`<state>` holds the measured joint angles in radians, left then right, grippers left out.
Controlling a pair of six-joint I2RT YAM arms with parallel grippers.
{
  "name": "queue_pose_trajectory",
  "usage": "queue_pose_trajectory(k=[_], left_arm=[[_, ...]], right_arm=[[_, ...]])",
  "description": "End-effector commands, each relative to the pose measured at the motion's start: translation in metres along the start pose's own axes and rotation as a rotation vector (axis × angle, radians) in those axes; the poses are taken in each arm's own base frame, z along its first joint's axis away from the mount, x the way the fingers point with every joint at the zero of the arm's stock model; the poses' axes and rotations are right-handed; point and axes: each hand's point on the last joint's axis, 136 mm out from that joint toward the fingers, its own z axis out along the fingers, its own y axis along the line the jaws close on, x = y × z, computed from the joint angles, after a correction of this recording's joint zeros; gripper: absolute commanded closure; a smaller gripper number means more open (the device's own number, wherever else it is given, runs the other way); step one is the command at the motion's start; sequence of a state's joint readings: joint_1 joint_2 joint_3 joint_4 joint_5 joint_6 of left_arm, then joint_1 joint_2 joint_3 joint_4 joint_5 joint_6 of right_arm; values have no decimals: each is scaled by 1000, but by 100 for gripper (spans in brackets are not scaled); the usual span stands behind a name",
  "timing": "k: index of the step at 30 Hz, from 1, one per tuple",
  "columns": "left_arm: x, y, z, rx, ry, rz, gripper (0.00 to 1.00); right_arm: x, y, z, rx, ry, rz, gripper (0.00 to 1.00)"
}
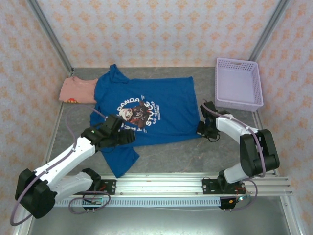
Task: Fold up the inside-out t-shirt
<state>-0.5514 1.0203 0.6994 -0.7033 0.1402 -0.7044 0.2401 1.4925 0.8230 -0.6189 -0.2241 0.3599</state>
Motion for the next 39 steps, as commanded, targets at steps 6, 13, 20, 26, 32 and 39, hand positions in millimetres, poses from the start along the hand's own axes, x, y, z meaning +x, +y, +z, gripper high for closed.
queue_pose_trajectory(k=[6, 13, 20, 26, 32, 39], left_arm=[[82, 64, -2, -317, 108, -41, 26], [123, 71, 12, -301, 232, -77, 27], [133, 74, 19, -294, 270, -61, 38], [136, 64, 27, -281, 309, -24, 51], [140, 69, 29, -267, 303, -43, 70], [121, 62, 16, -251, 231, -9, 89]], right_arm=[[-13, 6, 3, -32, -7, -30, 100], [-12, 8, 7, -36, 8, -52, 100], [-12, 11, 7, -52, 13, -61, 100], [-10, 13, 8, -62, 22, -62, 100], [-11, 10, 5, -54, 11, -63, 100], [-12, 11, 3, -52, 9, -66, 100]])
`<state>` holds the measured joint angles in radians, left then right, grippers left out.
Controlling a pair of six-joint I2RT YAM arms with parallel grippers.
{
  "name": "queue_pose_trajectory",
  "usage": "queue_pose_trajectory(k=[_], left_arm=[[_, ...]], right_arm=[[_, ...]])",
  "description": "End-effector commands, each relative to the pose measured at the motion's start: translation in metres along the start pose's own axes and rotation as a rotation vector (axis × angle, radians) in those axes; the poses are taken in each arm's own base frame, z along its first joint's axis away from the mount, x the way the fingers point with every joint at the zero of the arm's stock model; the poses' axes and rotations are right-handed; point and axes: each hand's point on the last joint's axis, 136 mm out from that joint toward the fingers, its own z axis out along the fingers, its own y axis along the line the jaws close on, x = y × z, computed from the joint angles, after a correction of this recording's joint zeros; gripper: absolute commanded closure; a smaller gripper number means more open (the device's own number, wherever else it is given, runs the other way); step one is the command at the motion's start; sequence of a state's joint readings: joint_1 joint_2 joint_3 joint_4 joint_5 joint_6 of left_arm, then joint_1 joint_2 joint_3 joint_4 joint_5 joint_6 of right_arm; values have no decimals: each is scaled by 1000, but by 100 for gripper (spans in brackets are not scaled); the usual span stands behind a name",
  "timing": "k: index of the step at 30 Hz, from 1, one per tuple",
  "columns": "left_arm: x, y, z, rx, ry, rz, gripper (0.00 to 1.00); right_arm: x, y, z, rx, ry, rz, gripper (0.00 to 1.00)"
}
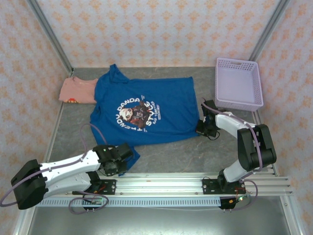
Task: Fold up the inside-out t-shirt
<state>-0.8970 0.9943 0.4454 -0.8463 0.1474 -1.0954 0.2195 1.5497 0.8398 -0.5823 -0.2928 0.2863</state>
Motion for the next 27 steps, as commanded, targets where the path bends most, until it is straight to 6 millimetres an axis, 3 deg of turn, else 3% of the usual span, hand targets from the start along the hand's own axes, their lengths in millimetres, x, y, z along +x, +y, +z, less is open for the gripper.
queue_pose_trajectory(k=[1, 3, 7, 11, 15, 18, 21, 24, 27], left_arm=[[-14, 3, -19, -18, -85, 33, 92], [-30, -2, -42, -1, -171, 54, 100], [-75, -5, -111, 39, -403, 76, 100], [-137, 1, -220, 70, -744, 56, 100], [-179, 12, -345, 89, -1035, 3, 100], [-190, 33, -424, 24, -1205, -24, 100], [-188, 60, -483, -71, -1311, -67, 100], [-172, 76, -532, -39, -1418, -98, 100], [-153, 88, -571, 15, -1508, -96, 100]], right_arm=[[-9, 2, -9, 0, -34, -15, 100], [-15, 5, -19, -10, -66, -22, 100], [-37, 19, -61, -80, -194, -28, 100], [-74, 34, -134, -172, -400, -2, 100], [-111, 47, -228, -257, -639, 38, 100], [-125, 46, -300, -271, -798, 50, 100], [-126, 41, -358, -250, -915, 49, 100], [-106, 37, -416, -283, -1029, 32, 100], [-82, 35, -455, -320, -1092, 5, 100]])
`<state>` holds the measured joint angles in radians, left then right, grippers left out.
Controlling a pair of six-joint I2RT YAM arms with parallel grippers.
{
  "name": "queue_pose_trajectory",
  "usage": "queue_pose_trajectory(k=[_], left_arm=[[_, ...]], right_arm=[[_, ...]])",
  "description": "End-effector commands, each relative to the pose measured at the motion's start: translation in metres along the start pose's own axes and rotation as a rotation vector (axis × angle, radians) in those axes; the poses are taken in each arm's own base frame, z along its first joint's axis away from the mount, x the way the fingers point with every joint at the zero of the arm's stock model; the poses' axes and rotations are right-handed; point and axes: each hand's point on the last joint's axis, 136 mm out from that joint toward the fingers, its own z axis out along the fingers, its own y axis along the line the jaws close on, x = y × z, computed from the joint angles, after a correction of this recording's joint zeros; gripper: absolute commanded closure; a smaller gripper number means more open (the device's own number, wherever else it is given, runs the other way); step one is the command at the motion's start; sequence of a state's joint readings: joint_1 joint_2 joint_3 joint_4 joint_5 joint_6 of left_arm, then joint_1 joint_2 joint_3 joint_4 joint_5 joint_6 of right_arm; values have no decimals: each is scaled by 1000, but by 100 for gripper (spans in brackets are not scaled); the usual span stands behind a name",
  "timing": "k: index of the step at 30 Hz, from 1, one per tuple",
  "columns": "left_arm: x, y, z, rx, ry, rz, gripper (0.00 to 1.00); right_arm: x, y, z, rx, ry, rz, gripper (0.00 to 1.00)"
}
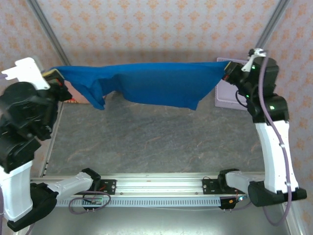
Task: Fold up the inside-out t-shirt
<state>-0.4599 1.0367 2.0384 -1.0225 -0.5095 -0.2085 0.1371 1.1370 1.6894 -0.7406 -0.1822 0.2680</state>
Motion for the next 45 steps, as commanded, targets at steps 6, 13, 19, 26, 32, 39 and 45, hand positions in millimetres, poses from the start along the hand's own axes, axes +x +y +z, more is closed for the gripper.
queue_pose_trajectory(k=[6, 13, 19, 26, 32, 39, 45], left_arm=[[-78, 21, -55, 52, -192, 57, 100], [-93, 13, -25, -80, -215, 146, 100], [-57, -24, 69, -160, -71, 247, 100], [59, -28, 253, -200, 209, 246, 100], [192, -42, 412, -159, 385, 182, 62], [257, -28, 455, -150, 453, 3, 21], [278, -21, 398, -174, 689, -58, 16]], right_arm=[[-45, 17, -114, -44, -154, -49, 100], [-64, 33, -143, -114, -217, -35, 100], [-45, 12, -53, -5, -119, -29, 100], [30, -34, 156, 150, 80, -21, 100], [114, -79, 344, 257, 271, -42, 70], [170, -66, 385, 224, 453, -123, 50], [223, -25, 310, 188, 618, -275, 48]])
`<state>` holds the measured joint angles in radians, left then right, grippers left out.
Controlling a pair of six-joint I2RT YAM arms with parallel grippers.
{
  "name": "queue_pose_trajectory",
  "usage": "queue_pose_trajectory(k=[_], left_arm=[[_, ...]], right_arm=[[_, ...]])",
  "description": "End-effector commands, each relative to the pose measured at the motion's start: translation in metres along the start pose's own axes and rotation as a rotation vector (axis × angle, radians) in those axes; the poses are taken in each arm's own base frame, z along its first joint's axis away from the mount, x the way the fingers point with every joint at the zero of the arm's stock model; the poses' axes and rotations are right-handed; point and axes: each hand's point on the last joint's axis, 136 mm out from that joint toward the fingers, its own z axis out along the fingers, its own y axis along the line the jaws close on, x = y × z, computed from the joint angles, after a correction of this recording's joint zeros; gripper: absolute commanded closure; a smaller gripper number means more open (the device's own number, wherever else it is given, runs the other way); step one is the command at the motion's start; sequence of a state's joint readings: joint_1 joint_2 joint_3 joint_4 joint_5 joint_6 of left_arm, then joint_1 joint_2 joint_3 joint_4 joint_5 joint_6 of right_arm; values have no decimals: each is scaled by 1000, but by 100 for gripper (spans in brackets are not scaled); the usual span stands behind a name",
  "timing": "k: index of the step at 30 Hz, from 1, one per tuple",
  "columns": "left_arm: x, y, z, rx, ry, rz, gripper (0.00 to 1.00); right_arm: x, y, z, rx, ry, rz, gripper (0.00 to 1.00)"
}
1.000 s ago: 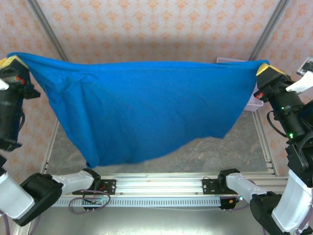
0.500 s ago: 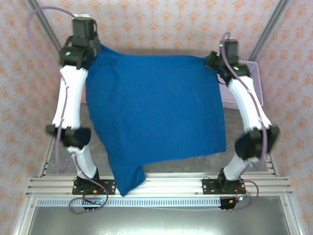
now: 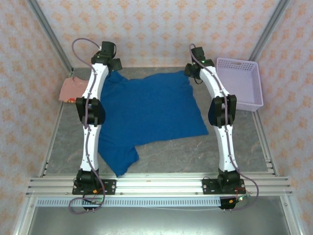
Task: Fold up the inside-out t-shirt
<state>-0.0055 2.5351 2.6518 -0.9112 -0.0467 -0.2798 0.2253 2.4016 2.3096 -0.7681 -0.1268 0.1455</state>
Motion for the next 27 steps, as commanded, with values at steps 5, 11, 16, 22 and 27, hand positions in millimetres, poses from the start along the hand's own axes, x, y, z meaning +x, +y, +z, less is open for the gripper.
queue_pose_trajectory(k=[5, 11, 16, 22, 27], left_arm=[[53, -13, -155, 282, -23, -178, 15], [198, 6, -164, 333, 188, -158, 16], [264, 25, -147, 300, 305, -135, 16], [297, 12, -112, 271, 405, -74, 16], [310, -7, -95, 271, 453, -25, 16]], right_arm=[[120, 9, -92, -99, 122, -6, 47], [209, -13, -80, -93, 300, 16, 50], [232, -49, -50, -21, 404, 80, 56], [261, -105, -53, 116, 469, 192, 60], [269, -137, -63, 159, 443, 302, 62]])
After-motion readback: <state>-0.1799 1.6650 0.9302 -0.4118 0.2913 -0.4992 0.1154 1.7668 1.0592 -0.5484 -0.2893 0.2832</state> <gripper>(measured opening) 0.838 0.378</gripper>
